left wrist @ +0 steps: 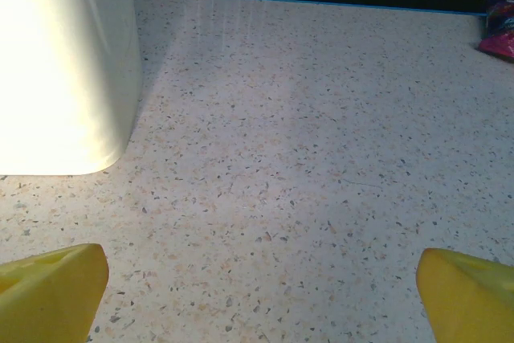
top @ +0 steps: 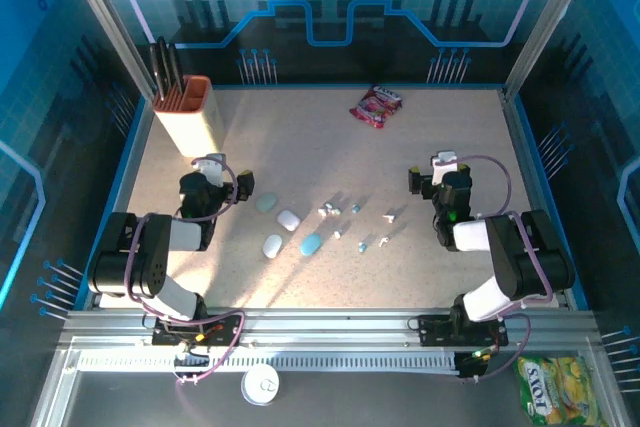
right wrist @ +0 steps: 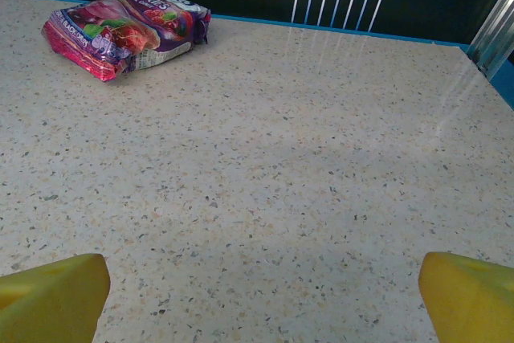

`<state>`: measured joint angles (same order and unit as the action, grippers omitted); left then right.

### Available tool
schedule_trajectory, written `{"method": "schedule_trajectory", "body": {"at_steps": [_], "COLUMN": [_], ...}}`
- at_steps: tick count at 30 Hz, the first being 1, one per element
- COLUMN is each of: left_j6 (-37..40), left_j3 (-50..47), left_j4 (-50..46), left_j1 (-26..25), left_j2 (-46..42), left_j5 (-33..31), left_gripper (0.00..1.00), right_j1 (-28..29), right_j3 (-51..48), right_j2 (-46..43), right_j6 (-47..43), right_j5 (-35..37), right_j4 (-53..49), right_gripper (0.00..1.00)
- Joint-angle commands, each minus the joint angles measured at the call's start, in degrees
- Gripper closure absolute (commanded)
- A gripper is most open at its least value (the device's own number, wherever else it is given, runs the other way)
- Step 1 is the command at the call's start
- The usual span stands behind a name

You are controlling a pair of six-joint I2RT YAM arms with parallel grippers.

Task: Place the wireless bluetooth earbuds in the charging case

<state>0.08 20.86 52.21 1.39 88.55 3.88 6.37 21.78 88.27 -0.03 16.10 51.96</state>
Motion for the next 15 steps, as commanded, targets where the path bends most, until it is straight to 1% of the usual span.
{"method": "schedule_trajectory", "body": {"at_steps": [1, 12, 15], "left_j6": [0.1, 0.1, 0.1], "left_j3": [1.0, 1.0, 1.0], "left_j4": [1.0, 1.0, 1.0], "left_j1": [0.4, 0.4, 0.4], "left_j2": [0.4, 0.4, 0.4], "left_j5": [-0.4, -0.4, -0.4], "left_gripper": [0.01, 0.01, 0.01], "right_j1": [0.4, 0.4, -0.2], "right_j3": [-0.4, -0.3, -0.1], "right_j2": [0.4, 0.4, 0.3], "right_j6": [0.4, 0.3, 0.7], "right_j5": [1.0, 1.0, -0.2], "right_j4": [2.6, 2.6, 1.9], "right_gripper": [0.00, 0.00, 0.00]}}
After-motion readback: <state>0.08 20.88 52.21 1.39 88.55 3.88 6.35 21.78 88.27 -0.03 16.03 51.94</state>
